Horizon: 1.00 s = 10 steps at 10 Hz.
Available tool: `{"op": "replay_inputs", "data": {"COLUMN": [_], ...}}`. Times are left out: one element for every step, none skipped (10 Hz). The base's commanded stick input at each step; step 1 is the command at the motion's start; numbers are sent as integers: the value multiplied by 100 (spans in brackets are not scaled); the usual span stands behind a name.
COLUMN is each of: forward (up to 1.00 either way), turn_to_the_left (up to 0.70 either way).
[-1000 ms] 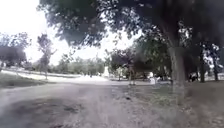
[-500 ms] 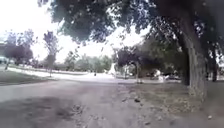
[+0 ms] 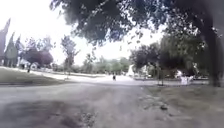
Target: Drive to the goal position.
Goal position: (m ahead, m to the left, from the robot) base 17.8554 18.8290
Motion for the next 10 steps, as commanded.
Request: {"op": "replay_inputs", "data": {"forward": [85, 85, 85, 85, 85, 85, 85, 85, 85, 85], "turn_to_the_left": [29, 21, 1, 0, 0, 0, 0, -10, -31, -34]}}
